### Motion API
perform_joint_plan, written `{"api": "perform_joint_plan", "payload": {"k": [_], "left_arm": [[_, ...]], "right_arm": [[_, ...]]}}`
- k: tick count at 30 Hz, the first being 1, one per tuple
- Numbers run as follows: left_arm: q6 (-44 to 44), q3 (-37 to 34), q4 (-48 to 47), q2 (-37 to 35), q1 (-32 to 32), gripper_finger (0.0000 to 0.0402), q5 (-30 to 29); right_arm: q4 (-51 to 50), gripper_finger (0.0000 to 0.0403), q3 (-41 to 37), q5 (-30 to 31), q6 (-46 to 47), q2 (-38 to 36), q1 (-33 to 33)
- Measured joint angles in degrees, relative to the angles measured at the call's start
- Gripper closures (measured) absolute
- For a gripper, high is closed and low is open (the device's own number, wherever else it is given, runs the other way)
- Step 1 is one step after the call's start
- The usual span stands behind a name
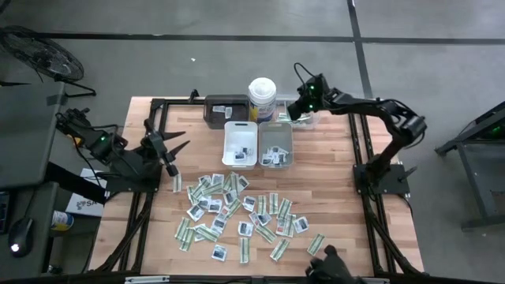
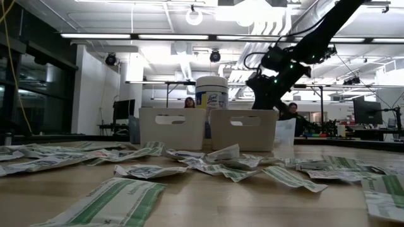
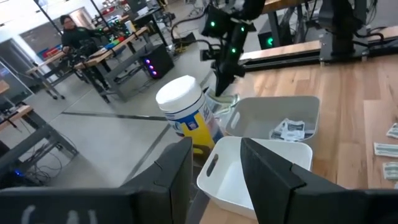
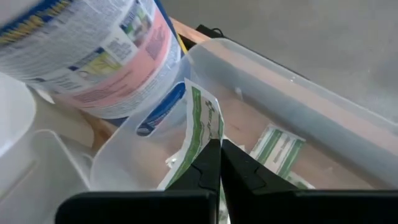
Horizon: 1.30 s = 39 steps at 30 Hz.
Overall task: Pick & Place First Aid Supplies
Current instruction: Put the band aid into the transparent bin
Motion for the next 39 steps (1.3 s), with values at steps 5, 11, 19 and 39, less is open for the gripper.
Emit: {"api": "perform_joint_plan", "payload": {"k": [5,11,19,39], "left_arm": [[0.00,0.00,-0.01,-0.85,0.01,0.0269,-1.50],[0.00,0.00,-0.04,-1.27,0.02,0.0269,-2.66],[-0.37,0.00,-0.07,-1.19,0.02,0.0269,-2.51],[-0.48,-0.02,-5.30,-4.25,0.00,0.0269,5.87]], "right_arm": [[3.84,0.0403,0.00,0.22,0.00,2.12,-0.04],[3.69,0.0403,0.09,0.11,-0.65,3.40,0.13],[3.50,0.0389,0.09,0.01,-1.53,3.41,0.17],[-3.51,0.0220,0.04,2.64,3.51,-4.95,0.04]]}}
